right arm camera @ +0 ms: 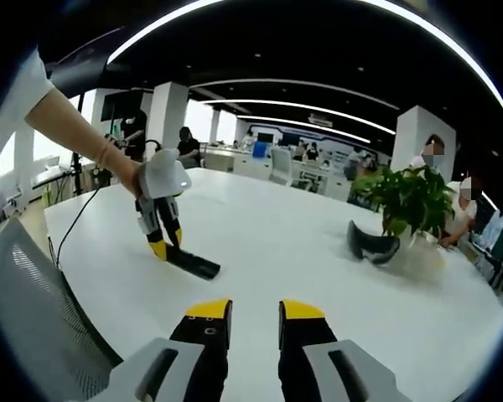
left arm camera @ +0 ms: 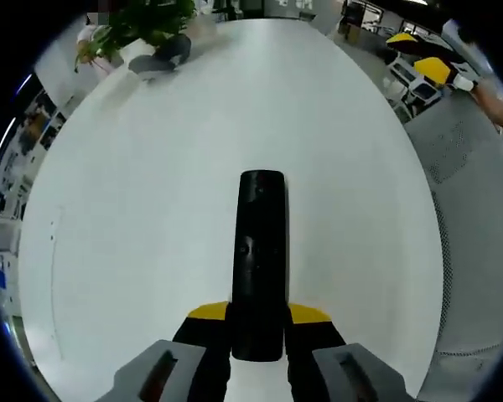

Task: Press the specified remote control buttons in sequence, fully releasing each button before pressing the next.

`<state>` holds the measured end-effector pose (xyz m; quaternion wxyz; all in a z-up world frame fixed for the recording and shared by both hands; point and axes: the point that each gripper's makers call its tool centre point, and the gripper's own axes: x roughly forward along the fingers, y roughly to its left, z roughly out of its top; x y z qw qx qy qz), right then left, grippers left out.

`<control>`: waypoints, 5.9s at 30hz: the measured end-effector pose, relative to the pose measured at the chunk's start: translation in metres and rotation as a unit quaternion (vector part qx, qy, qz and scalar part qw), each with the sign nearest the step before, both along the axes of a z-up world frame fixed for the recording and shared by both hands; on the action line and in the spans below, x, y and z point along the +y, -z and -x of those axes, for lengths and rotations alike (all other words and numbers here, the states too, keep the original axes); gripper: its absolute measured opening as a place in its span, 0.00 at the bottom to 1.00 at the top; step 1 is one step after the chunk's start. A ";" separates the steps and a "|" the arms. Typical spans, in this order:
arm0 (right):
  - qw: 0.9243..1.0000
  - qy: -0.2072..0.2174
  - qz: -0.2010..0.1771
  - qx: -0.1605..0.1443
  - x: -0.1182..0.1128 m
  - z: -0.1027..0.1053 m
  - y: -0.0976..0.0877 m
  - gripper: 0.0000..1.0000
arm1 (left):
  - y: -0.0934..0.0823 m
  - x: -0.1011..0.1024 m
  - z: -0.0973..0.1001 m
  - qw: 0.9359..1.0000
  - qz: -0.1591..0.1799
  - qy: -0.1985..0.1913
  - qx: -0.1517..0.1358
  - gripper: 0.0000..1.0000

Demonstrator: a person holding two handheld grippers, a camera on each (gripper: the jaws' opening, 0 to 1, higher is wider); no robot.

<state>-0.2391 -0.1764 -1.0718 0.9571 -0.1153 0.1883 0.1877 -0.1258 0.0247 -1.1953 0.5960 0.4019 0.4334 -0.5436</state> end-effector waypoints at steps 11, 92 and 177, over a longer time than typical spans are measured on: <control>1.000 -0.001 0.001 -0.002 0.000 0.000 0.000 0.20 | 0.000 -0.001 0.013 1.000 -0.001 0.008 -0.001 0.23; 0.999 -0.030 0.013 0.017 0.008 0.004 0.009 0.15 | -0.001 -0.005 0.086 0.999 0.041 -0.001 -0.003 0.23; 0.998 -0.050 0.009 0.038 0.016 0.008 0.016 0.11 | -0.001 -0.017 0.153 0.999 0.038 0.025 -0.003 0.23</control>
